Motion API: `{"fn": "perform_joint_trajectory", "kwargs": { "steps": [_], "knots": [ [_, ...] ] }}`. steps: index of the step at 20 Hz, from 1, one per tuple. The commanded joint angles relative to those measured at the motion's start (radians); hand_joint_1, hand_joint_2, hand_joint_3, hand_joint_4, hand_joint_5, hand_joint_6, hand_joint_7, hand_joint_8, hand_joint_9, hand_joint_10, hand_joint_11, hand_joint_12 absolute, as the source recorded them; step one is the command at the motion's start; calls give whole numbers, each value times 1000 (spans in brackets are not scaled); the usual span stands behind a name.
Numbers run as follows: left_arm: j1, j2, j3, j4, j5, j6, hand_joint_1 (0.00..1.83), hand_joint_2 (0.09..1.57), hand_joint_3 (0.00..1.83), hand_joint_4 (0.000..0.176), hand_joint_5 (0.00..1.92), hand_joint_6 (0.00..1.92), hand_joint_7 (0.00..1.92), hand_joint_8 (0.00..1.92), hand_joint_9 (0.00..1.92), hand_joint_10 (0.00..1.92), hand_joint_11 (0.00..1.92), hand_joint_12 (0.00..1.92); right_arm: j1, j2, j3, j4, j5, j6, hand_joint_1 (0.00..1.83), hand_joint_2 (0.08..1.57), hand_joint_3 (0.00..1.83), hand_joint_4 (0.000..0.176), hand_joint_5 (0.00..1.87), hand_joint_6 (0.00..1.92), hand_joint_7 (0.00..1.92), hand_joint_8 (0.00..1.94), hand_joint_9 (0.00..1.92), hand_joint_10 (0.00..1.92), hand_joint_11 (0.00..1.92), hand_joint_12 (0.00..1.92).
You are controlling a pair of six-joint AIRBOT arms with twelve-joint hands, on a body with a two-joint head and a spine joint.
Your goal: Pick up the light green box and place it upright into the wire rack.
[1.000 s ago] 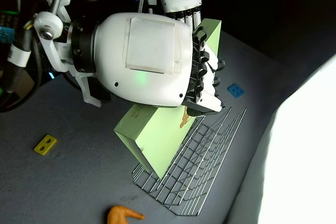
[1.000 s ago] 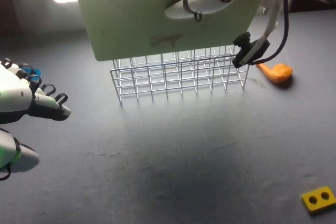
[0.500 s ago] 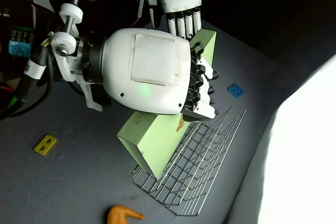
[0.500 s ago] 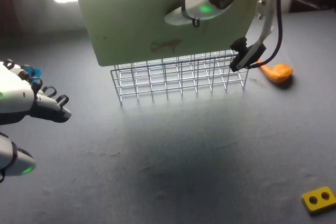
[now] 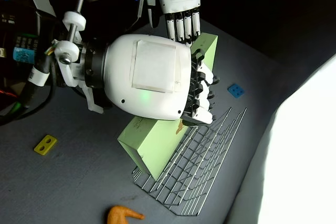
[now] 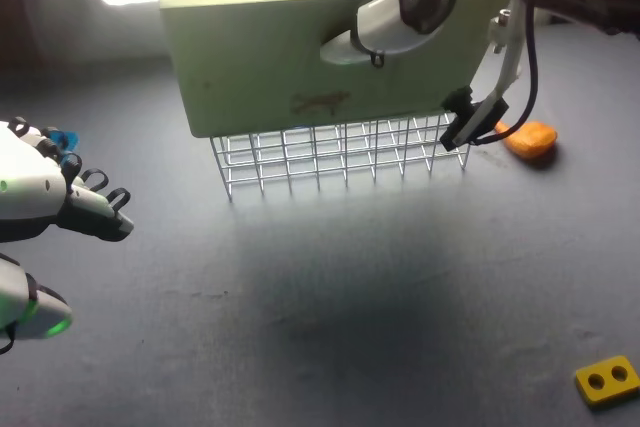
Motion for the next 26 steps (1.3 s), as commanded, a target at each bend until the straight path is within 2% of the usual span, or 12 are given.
{"fn": "perform_joint_trajectory", "kwargs": {
  "steps": [1, 7, 11, 12, 22, 24, 26],
  "knots": [
    [-5, -3, -1, 20, -62, 1, 409, 1324, 0, 0, 175, 0, 213, 0, 221, 0, 0, 694, 3, 2, 4, -16, 82, 6, 1389, 1081, 1, 0, 956, 979, 1101, 802, 964, 1124, 723, 1311],
    [-3, -3, -3, 19, -62, 1, 400, 1318, 0, 0, 191, 5, 231, 4, 234, 4, 0, 721, -24, -10, 21, -18, 80, 7, 1386, 1089, 1, 0, 937, 995, 1088, 836, 947, 1145, 689, 1337],
    [-3, -3, -4, 19, -62, 1, 356, 1335, 2, 0, 192, 3, 239, 5, 244, 6, 0, 734, -36, -24, 35, -19, 81, 8, 1387, 1087, 0, 0, 931, 971, 1117, 791, 938, 1174, 682, 1370],
    [-3, -3, -5, 19, -62, 1, 359, 1332, 1, 0, 211, 8, 254, 7, 256, 8, 0, 752, -35, -28, 43, -19, 81, 12, 1390, 1076, 0, 0, 952, 963, 1141, 734, 975, 1113, 716, 1324],
    [-2, -3, -9, 19, -62, 1, 344, 1344, 5, 0, 210, 0, 264, 1, 272, 5, 0, 774, -62, -76, 112, -20, 74, 39, 1387, 1086, 1, 0, 955, 960, 1106, 813, 932, 1167, 685, 1376],
    [-2, -3, -9, 19, -62, 1, 367, 1340, 2, 0, 205, 0, 262, 1, 267, 2, 0, 751, -71, -83, 119, -21, 74, 39, 1386, 1091, 1, 0, 934, 977, 1108, 822, 918, 1184, 673, 1398],
    [-2, -3, -9, 19, -62, 1, 369, 1331, 0, 0, 192, 0, 243, 0, 263, 0, 0, 750, -82, -89, 126, -21, 68, 39, 1380, 1108, 2, 0, 877, 1082, 1072, 865, 895, 1200, 618, 1392]
  ]
}}
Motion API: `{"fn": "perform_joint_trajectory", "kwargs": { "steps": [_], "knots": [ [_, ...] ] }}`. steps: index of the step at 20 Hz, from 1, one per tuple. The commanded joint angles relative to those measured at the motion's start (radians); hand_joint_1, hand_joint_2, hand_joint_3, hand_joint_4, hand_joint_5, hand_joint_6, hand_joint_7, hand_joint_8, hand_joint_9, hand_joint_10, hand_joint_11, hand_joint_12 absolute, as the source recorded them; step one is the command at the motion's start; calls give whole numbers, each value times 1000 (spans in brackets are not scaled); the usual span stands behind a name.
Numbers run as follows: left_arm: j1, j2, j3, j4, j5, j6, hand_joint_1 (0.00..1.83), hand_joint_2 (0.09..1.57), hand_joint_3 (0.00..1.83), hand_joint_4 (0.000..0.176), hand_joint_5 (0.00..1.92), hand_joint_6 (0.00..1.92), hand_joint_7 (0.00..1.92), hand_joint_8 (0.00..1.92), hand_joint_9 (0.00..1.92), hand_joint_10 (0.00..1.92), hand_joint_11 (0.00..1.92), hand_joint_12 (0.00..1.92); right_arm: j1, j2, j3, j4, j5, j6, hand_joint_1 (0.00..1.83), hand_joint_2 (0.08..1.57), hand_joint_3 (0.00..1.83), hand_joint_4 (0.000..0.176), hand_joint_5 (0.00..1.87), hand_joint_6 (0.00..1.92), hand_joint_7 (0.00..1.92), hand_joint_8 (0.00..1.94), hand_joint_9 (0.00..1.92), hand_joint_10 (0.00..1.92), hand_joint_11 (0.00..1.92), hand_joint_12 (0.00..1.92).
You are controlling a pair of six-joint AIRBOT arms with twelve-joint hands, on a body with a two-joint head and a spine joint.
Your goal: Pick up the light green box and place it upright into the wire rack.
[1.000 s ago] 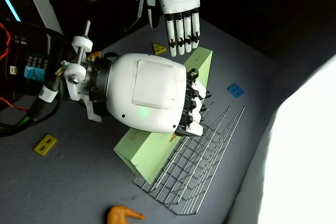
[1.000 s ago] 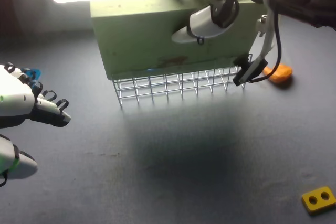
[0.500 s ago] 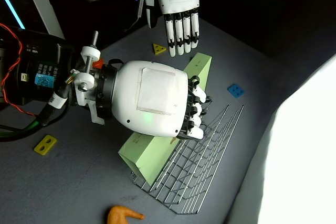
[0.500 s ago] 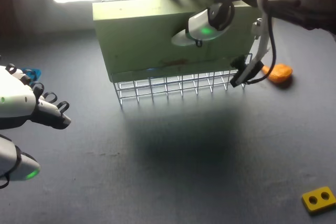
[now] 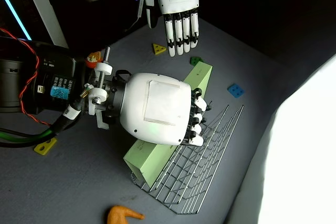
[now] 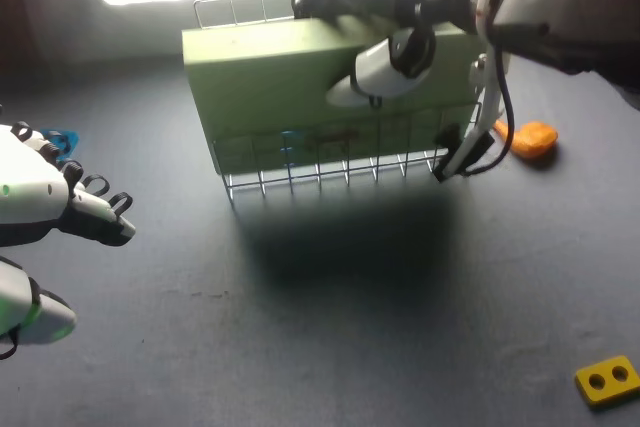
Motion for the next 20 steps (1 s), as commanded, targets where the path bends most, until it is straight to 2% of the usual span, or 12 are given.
{"fn": "perform_joint_trajectory", "kwargs": {
  "steps": [1, 3, 4, 5, 6, 7, 8, 10, 13, 17, 19, 20],
  "knots": [
    [-6, -3, -4, 21, -63, 2, 377, 1328, 0, 0, 196, 1, 244, 1, 267, 2, 0, 765, 5, 4, 4, -12, 76, 8, 1379, 1111, 2, 0, 869, 1094, 1067, 869, 892, 1206, 612, 1392],
    [-6, -3, -4, 21, -63, 2, 405, 1325, 0, 0, 208, 5, 252, 3, 268, 2, 0, 759, -6, -1, 11, -13, 76, 8, 1375, 1125, 1, 0, 820, 1135, 1043, 901, 884, 1232, 590, 1388],
    [-6, -3, -4, 21, -63, 2, 365, 1334, 0, 0, 202, 2, 245, 1, 265, 0, 0, 756, -11, -4, 16, -13, 76, 8, 1172, 1182, 0, 0, 813, 1208, 907, 602, 773, 896, 474, 1389],
    [-6, -3, -4, 21, -63, 2, 356, 1336, 1, 0, 201, 1, 244, 1, 265, 0, 0, 755, -13, -5, 19, -13, 74, 8, 1128, 1197, 0, 0, 805, 1233, 926, 423, 784, 739, 448, 1386],
    [-6, -3, -4, 21, -63, 2, 372, 1331, 0, 0, 205, 3, 247, 2, 273, 3, 0, 768, -13, -5, 20, -13, 73, 8, 1123, 1143, 0, 0, 635, 754, 817, 275, 652, 619, 260, 1429],
    [-6, -3, -4, 21, -63, 2, 373, 1330, 0, 0, 205, 2, 247, 2, 273, 2, 0, 771, -13, -6, 20, -13, 73, 8, 1087, 1102, 0, 0, 591, 445, 741, 138, 569, 503, 102, 1447],
    [-6, -3, -4, 21, -63, 2, 377, 1328, 0, 0, 200, 0, 236, 0, 267, 0, 0, 761, -13, -6, 21, -13, 73, 8, 1070, 1058, 0, 0, 571, 258, 690, 53, 525, 400, 20, 1439],
    [-6, -3, -4, 21, -63, 2, 385, 1325, 0, 0, 195, 0, 232, 0, 256, 0, 0, 750, -13, -6, 22, -13, 73, 8, 1055, 1035, 0, 0, 520, 110, 596, 3, 450, 309, 0, 1343],
    [-6, -3, -4, 21, -63, 2, 382, 1325, 0, 0, 189, 1, 231, 0, 263, 3, 0, 771, -12, -5, 21, -13, 73, 8, 1064, 1013, 0, 0, 503, 54, 550, 0, 430, 211, 0, 1225],
    [-6, -3, -2, 21, -63, 2, 388, 1322, 0, 0, 193, 1, 233, 0, 264, 2, 0, 764, -2, 0, 21, -13, 61, 8, 971, 999, 0, 0, 361, 0, 419, 0, 344, 116, 0, 1065],
    [-6, -3, 0, 21, -63, 2, 342, 1336, 3, 0, 179, 0, 215, 1, 256, 0, 0, 751, 9, 7, 21, -12, 60, 8, 953, 969, 0, 0, 226, 6, 262, 3, 221, 49, 0, 750],
    [-5, -3, 0, 21, -63, 2, 337, 1337, 4, 0, 177, 0, 212, 1, 255, 0, 0, 749, 15, 11, 21, -12, 59, 8, 951, 963, 0, 0, 214, 5, 245, 3, 208, 38, 0, 687]
  ]
}}
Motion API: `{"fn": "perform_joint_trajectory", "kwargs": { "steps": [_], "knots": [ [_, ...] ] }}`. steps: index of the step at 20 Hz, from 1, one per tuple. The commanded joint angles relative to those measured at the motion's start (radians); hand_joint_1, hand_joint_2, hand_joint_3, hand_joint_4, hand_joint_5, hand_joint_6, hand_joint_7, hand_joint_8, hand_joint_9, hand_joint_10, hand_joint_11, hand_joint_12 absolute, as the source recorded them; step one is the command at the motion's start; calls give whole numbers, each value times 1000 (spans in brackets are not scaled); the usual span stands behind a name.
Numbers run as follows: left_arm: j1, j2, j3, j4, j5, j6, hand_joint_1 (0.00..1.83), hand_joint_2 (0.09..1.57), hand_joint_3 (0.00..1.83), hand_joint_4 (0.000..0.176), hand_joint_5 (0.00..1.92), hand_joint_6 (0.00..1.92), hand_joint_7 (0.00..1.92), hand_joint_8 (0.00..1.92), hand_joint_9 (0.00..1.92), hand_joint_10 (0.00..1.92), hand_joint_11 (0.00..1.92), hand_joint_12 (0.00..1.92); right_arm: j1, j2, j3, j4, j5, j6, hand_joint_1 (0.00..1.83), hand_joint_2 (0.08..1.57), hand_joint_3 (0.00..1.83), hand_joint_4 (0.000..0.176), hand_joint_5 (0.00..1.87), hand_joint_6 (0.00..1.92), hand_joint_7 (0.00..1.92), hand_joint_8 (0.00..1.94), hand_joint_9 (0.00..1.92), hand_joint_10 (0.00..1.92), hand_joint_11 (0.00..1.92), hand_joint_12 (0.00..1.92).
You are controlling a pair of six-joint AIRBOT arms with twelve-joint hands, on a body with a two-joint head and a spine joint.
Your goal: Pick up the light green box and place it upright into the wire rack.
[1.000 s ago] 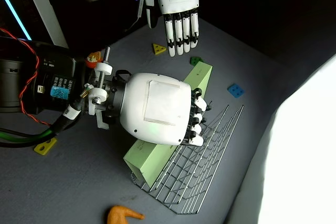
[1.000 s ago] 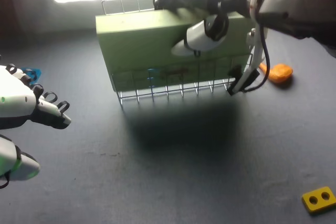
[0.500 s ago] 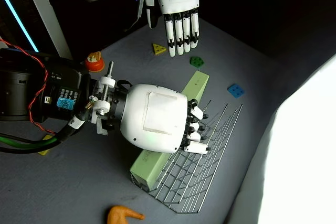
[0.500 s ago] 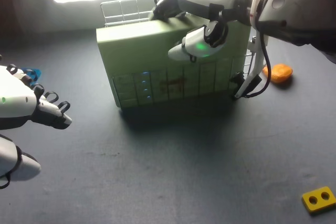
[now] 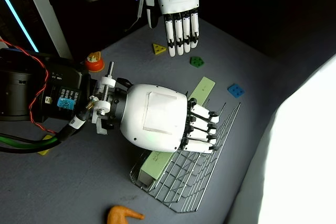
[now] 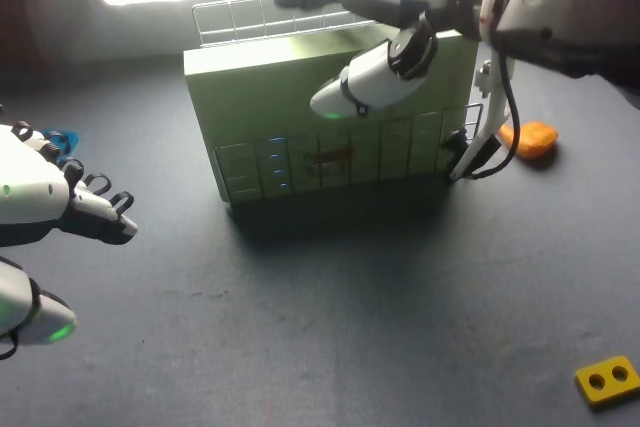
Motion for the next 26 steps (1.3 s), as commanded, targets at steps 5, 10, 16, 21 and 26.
{"fn": "perform_joint_trajectory", "kwargs": {
  "steps": [5, 10, 16, 21, 26],
  "knots": [
    [-4, -2, 0, 22, -62, 2, 384, 1329, 0, 0, 189, 6, 220, 3, 257, 2, 0, 745, 58, 47, -31, -9, 77, 8, 840, 971, 2, 0, 73, 6, 68, 4, 52, 5, 5, 9],
    [-6, -2, -1, 22, -62, 2, 374, 1333, 0, 0, 173, 6, 217, 4, 255, 1, 0, 739, 79, 140, -136, -10, 78, -6, 869, 952, 0, 0, 59, 6, 76, 12, 42, 13, 20, 11],
    [-7, -2, 8, 23, -62, 2, 385, 1328, 0, 0, 184, 2, 223, 0, 254, 1, 0, 719, 63, 290, -313, -166, 174, -11, 488, 1043, 0, 0, 109, 15, 141, 9, 123, 12, 0, 326],
    [-7, -3, 28, 23, -62, 2, 408, 1320, 0, 0, 212, 8, 263, 8, 269, 7, 0, 750, 23, 404, -433, -205, 211, -10, 133, 1119, 5, 0, 403, 61, 478, 31, 419, 115, 0, 1071],
    [-4, -1, 40, 23, -61, 4, 359, 1314, 0, 0, 291, 9, 405, 10, 382, 13, 0, 919, -10, 504, -528, -216, 235, -45, 82, 1170, 1, 0, 776, 151, 895, 102, 570, 829, 130, 1713]
  ]
}}
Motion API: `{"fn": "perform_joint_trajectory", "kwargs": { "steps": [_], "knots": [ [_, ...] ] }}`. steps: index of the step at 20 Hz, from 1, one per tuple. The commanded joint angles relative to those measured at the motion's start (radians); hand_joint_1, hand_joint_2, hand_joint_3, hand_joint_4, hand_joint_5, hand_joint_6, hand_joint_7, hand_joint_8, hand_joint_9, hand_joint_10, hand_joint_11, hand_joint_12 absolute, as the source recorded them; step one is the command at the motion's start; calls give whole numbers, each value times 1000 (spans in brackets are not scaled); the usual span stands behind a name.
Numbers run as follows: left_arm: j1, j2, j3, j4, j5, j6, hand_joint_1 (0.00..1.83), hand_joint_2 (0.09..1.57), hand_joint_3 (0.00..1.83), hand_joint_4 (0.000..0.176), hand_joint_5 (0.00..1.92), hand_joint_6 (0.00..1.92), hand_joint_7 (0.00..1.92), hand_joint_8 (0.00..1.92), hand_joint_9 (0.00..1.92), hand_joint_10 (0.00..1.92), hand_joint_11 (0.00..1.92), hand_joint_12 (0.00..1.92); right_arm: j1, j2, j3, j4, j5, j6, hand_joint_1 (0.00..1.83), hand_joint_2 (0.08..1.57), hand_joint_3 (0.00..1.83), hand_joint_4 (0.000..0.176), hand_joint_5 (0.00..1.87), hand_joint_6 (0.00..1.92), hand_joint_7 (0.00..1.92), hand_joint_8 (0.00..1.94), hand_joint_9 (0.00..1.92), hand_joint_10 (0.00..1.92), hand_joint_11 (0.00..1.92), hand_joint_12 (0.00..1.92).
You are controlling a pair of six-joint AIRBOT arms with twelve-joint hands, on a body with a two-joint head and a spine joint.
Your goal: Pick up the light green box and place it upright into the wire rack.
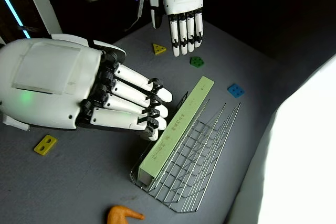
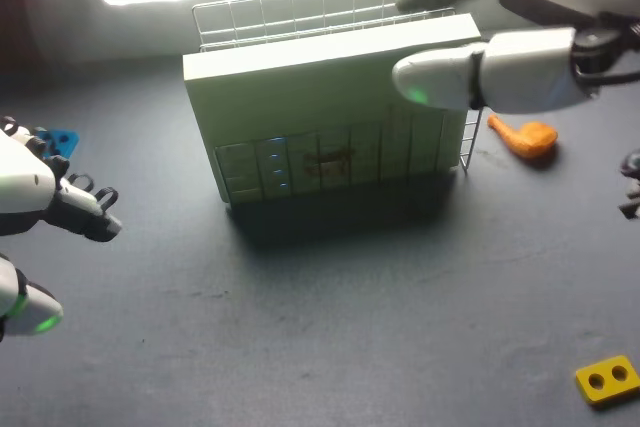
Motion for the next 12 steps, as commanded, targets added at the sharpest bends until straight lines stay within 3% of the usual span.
{"fn": "perform_joint_trajectory", "kwargs": {
  "steps": [1, 2, 3, 4, 5, 6, 11, 12],
  "knots": [
    [-6, -2, 4, 27, -61, 3, 329, 1315, 0, 0, 410, 15, 531, 8, 470, 12, 32, 1017, 9, 7, -7, -20, 103, 1, 79, 1180, 0, 0, 899, 220, 948, 346, 556, 1248, 283, 1889],
    [-5, -2, 9, 27, -61, 3, 329, 1315, 0, 0, 410, 15, 531, 8, 470, 12, 32, 1017, 7, 19, -20, -20, 105, 0, 79, 1180, 0, 0, 899, 220, 948, 346, 556, 1248, 283, 1889],
    [-5, -2, 15, 27, -61, 3, 309, 1317, 0, 0, 486, 19, 602, 10, 533, 17, 77, 1051, 7, 44, -44, -20, 105, -2, 109, 1178, 0, 0, 919, 337, 880, 668, 550, 1362, 341, 1915],
    [-7, -3, 17, 27, -61, 3, 303, 1316, 0, 0, 645, 40, 770, 37, 685, 57, 193, 1136, 5, 61, -58, -20, 105, -2, 140, 1194, 2, 0, 854, 685, 870, 940, 604, 1436, 394, 1920],
    [-7, -3, 17, 27, -61, 3, 334, 1303, 0, 0, 737, 47, 873, 53, 786, 87, 250, 1213, 3, 72, -69, -20, 103, -3, 146, 1201, 2, 0, 816, 945, 876, 1080, 648, 1492, 434, 1921],
    [-7, -3, 16, 27, -61, 3, 342, 1300, 0, 0, 758, 47, 896, 56, 808, 93, 263, 1230, 2, 76, -74, -20, 99, -6, 147, 1202, 1, 0, 787, 1050, 872, 1123, 657, 1507, 447, 1921],
    [-4, -3, 17, 27, -61, 3, 345, 1297, 0, 0, 774, 21, 913, 31, 819, 80, 264, 1240, 0, 76, -79, -20, 90, -10, 146, 1203, 1, 0, 778, 1081, 870, 1135, 659, 1512, 448, 1921],
    [-3, -3, 18, 27, -61, 3, 409, 1327, 0, 0, 1046, 1350, 1137, 1267, 918, 1445, 629, 1756, 0, 75, -80, -20, 88, -10, 115, 1215, 5, 0, 1096, 1742, 1200, 1768, 1131, 1839, 1114, 1921]
  ]
}}
